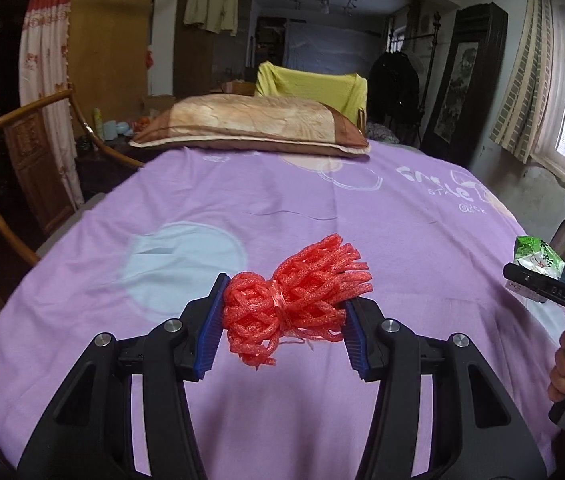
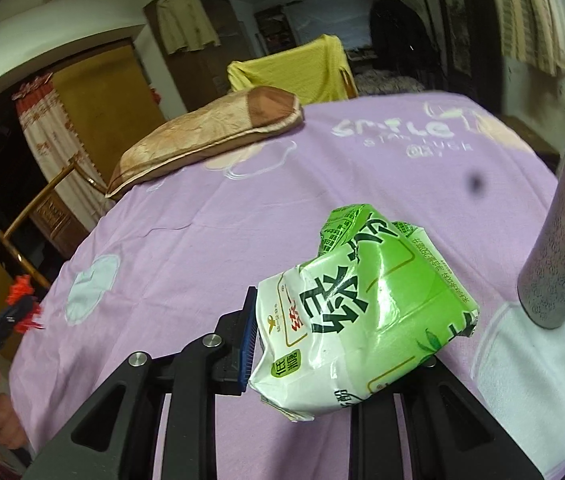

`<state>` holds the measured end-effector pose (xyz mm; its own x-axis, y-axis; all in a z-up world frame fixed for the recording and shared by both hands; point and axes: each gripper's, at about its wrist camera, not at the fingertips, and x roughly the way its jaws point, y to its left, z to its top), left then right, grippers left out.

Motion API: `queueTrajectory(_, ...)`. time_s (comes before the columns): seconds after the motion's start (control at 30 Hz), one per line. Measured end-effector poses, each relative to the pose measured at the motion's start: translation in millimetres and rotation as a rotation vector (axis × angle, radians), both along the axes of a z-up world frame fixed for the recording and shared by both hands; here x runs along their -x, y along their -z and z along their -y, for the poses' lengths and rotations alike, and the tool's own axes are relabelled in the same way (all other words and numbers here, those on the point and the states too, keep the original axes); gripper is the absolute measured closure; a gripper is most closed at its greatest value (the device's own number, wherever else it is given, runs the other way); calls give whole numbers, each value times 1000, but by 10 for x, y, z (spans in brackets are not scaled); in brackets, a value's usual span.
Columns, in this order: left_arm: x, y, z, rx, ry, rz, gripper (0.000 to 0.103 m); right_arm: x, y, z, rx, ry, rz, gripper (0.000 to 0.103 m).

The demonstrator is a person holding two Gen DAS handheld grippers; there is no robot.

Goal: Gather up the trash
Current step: 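Carry the red mesh net and carton to the red wastebasket and release them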

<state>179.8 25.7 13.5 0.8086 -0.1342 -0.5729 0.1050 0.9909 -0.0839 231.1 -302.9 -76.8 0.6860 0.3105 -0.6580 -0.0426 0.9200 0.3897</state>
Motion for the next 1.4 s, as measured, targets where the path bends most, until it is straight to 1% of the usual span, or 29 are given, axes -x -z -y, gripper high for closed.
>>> queueTrajectory(0.17, 412, -175, -333, 2, -47, 45, 51, 170, -129, -179, 6, -51, 52, 79)
queueTrajectory(0.3, 675, -204, -539, -5, -92, 70, 51, 358, -241, -427, 11, -99, 97, 79)
queueTrajectory(0.5, 1165, -154, -865, -46, -186, 91, 51, 568, -456, -1025, -6, -227, 165, 79)
queueTrajectory(0.73, 1717, -6, -1448, -37, -336, 74, 51, 815, -651, -1783, -40, -379, 195, 79)
queueTrajectory(0.8, 1878, 76, -1655, -7, -383, 48, 51, 890, -700, -2032, -53, -430, 198, 79)
queueTrajectory(0.9, 2131, 285, -2031, 42, -455, -31, 51, 1009, -767, -2461, -78, -529, 195, 79)
queueTrajectory(0.93, 2175, 356, -2131, 62, -468, -63, 51, 1087, -794, -2666, -80, -582, 199, 79)
queueTrajectory(0.97, 2210, 458, -2248, 83, -480, -111, 51, 1155, -816, -2815, -79, -619, 202, 79)
queueTrajectory(1.07, 2298, 799, -2497, 92, -535, -234, 50, 1354, -840, -3234, -89, -725, 194, 79)
queueTrajectory(1.13, 2334, 1106, -2636, 127, -531, -341, 44, 1471, -842, -3508, -96, -797, 181, 79)
queueTrajectory(1.17, 2346, 1205, -2693, 145, -537, -376, 35, 1523, -843, -3640, -100, -831, 173, 79)
queueTrajectory(1.2, 2369, 1298, -2776, 160, -559, -403, 30, 1568, -840, -3752, -104, -863, 164, 79)
queueTrajectory(1.27, 2427, 1362, -2930, 182, -606, -414, 29, 1672, -823, -4026, -106, -940, 136, 79)
queueTrajectory(1.33, 2528, 1331, -3105, 211, -650, -398, 19, 1794, -799, -4279, -106, -1009, 106, 79)
queueTrajectory(1.37, 2583, 1297, -3181, 210, -684, -381, 11, 1862, -772, -4404, -105, -1049, 88, 79)
queueTrajectory(1.4, 2638, 1260, -3255, 196, -727, -362, 9, 1936, -745, -4517, -101, -1082, 72, 78)
